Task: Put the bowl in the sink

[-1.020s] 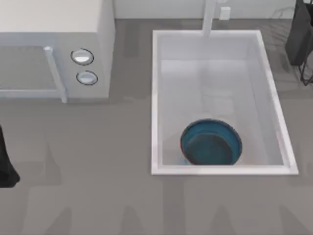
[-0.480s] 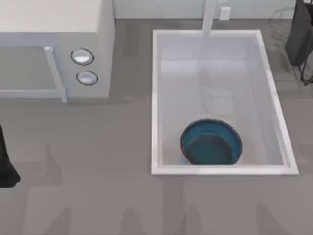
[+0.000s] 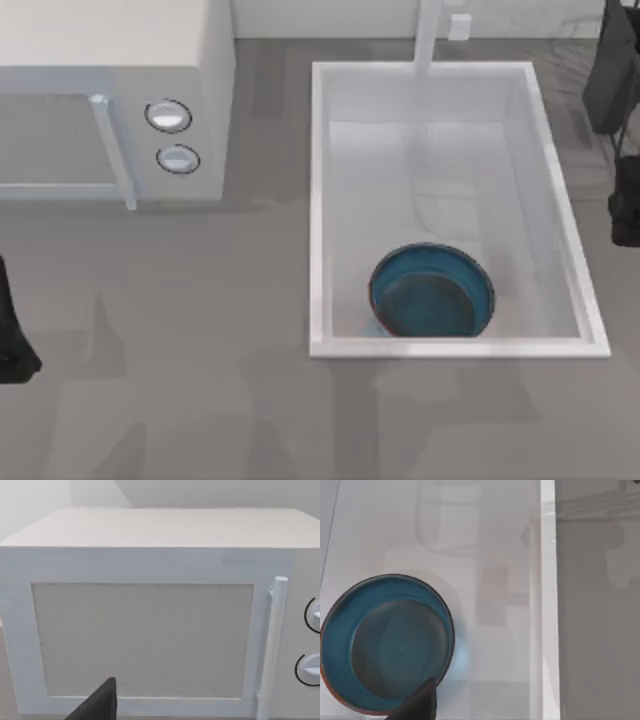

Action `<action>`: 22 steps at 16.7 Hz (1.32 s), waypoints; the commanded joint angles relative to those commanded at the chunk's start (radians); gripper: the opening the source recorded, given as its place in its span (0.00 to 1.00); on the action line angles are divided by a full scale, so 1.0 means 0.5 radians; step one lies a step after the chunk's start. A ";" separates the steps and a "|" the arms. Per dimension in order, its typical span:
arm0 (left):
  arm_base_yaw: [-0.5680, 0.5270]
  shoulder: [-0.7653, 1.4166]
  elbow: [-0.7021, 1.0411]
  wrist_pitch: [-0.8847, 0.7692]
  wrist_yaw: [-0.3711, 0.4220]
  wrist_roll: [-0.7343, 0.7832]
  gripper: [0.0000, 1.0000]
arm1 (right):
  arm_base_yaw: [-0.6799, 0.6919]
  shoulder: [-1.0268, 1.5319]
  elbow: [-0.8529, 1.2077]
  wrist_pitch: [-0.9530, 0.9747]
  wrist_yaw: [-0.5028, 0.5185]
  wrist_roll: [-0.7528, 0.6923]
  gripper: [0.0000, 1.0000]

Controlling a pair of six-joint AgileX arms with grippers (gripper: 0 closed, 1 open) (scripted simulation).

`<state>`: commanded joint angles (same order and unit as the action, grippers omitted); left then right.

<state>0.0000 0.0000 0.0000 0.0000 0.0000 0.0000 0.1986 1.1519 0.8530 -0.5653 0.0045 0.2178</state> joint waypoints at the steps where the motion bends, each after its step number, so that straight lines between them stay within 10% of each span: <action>1: 0.000 0.000 0.000 0.000 0.000 0.000 1.00 | 0.035 0.234 0.148 -0.108 0.003 0.038 1.00; 11: 0.000 0.000 0.000 0.000 0.000 0.000 1.00 | 0.306 1.796 1.330 -0.858 0.001 0.340 1.00; 22: 0.000 0.000 0.000 0.000 0.000 0.000 1.00 | 0.332 2.009 1.433 -0.846 -0.003 0.371 1.00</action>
<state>0.0000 0.0000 0.0000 0.0000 0.0000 0.0000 0.3646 2.1563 1.5695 -0.9881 0.0029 0.4034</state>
